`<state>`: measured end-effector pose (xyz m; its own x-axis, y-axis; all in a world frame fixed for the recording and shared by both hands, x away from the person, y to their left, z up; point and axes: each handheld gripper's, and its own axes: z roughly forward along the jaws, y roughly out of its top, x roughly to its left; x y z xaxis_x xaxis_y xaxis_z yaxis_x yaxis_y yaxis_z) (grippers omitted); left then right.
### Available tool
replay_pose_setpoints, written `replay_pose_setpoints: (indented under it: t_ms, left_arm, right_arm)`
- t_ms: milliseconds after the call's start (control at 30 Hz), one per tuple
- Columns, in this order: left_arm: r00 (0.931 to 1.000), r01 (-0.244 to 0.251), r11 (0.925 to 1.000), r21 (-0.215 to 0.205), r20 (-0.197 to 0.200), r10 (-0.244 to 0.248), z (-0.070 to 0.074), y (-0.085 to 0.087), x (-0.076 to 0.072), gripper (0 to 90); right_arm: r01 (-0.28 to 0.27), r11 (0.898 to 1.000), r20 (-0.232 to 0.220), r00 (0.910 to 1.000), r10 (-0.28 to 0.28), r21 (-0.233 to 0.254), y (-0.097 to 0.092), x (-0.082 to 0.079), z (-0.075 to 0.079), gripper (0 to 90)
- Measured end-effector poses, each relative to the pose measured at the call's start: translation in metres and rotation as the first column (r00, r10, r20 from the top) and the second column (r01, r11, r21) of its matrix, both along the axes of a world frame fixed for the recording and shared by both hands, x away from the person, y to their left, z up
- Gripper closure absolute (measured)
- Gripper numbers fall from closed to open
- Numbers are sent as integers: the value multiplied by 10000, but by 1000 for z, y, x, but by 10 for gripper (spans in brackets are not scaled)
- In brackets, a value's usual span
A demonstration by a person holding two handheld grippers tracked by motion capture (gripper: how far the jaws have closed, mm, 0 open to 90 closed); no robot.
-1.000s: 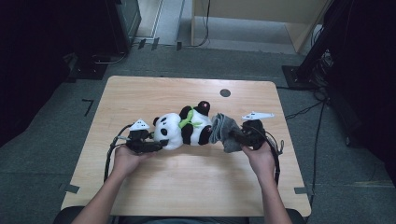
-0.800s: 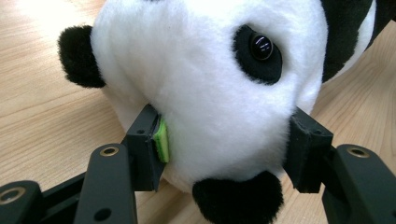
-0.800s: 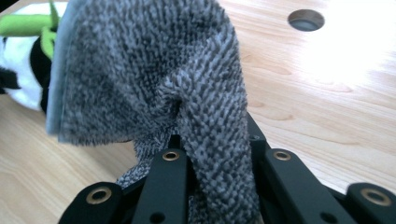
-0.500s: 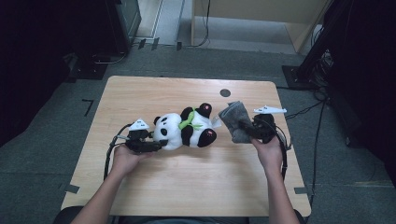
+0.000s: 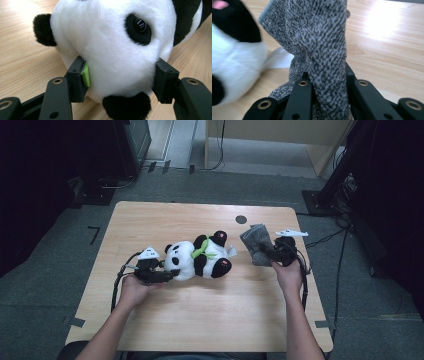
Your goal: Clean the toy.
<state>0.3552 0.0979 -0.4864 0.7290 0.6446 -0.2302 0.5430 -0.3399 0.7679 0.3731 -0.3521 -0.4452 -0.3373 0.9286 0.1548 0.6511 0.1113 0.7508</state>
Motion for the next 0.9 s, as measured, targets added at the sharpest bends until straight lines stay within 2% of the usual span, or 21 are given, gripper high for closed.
replay_pose_setpoints:
  t_ms: [233,333,433,533,733,800,900]
  left_arm:
    - [10000,28,10000,20,-26,-28,1,0,2,391]
    - [10000,34,10000,31,-17,-34,1,0,3,390]
    - [10000,38,10000,33,21,-38,0,1,3,385]
    - [10000,28,10000,37,65,-28,0,1,3,379]
    - [10000,11,10000,8,75,-11,-1,1,3,376]
    - [10000,0,10000,4,72,0,-1,1,3,372]
    - [10000,-22,10000,9,83,22,-1,1,3,362]
  right_arm:
    - [608,9981,-642,9961,-612,-71,-15,16,-27,768]
    - [930,9957,-869,9919,-931,-46,-21,17,-37,762]
    - [1031,9938,-986,9894,-1069,-426,-25,18,-45,751]
    - [1253,9913,-1222,9840,-1294,-407,-30,19,-53,714]
    - [1515,9884,-1462,9779,-1495,29,-37,19,-58,580]
    - [1478,9887,-1544,9777,-1422,252,-41,19,-58,574]
    - [1463,9880,-1454,9797,-1378,493,-43,18,-54,509]
